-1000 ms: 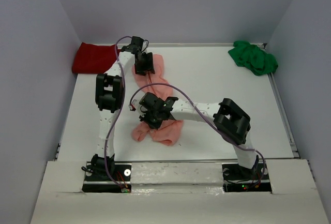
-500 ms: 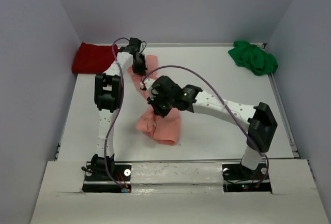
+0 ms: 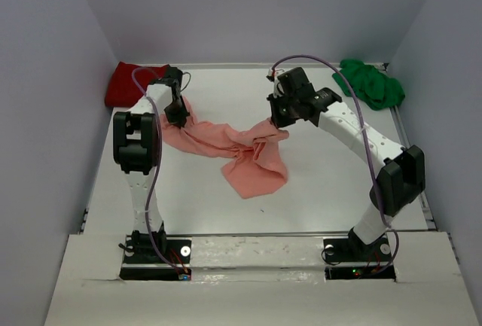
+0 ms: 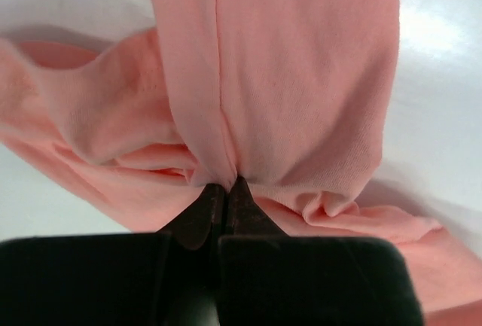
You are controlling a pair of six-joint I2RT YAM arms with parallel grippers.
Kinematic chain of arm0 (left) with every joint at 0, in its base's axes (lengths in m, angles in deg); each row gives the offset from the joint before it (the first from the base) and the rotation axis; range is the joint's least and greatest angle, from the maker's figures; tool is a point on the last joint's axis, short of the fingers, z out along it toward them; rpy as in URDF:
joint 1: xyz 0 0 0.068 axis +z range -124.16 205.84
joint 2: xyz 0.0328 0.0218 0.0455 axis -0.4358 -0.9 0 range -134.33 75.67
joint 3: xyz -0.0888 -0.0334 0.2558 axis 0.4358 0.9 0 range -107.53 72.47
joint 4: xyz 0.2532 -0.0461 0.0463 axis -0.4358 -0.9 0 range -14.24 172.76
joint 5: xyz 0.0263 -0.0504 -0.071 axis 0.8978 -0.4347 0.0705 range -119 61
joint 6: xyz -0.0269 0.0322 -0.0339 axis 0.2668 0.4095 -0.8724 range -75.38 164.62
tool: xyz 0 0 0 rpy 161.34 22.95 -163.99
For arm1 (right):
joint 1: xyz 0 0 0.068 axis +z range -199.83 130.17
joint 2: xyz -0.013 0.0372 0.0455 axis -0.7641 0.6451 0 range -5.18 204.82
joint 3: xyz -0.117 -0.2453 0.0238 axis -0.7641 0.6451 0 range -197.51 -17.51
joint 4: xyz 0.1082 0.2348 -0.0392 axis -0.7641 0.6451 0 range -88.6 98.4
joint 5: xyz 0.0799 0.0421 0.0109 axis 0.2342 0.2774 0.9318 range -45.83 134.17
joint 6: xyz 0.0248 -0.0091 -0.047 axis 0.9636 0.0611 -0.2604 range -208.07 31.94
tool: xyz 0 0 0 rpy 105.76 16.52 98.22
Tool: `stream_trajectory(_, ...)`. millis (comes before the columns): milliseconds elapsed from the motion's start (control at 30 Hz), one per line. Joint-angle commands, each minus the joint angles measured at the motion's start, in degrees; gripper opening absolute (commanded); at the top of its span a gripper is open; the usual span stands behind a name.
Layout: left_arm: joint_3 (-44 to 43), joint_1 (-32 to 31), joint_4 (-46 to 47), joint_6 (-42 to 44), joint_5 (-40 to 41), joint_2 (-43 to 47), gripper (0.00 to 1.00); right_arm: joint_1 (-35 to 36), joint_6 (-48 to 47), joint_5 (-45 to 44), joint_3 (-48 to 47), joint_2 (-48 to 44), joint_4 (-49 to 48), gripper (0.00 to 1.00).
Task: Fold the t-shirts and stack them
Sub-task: Flatten out the tshirt
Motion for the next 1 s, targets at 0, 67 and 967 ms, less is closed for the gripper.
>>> stream_trajectory(0, 8.54, 0.40, -1.48, -3.06, 3.12, 10.39, 0.00, -4.90, 4.38, -2.32, 1.73, 3.43, 1.57, 0.00)
stream_trajectory(67, 11.09, 0.66, -1.39, -3.59, 3.29, 13.63, 0.00, -6.74, 5.69, -4.41, 2.61, 5.36, 1.74, 0.00)
stream_trajectory(967, 17.87, 3.12, -2.97, -3.33, 3.91, 20.16, 0.00, -23.36, 9.31, -5.05, -23.95, 27.36, -7.28, 0.50)
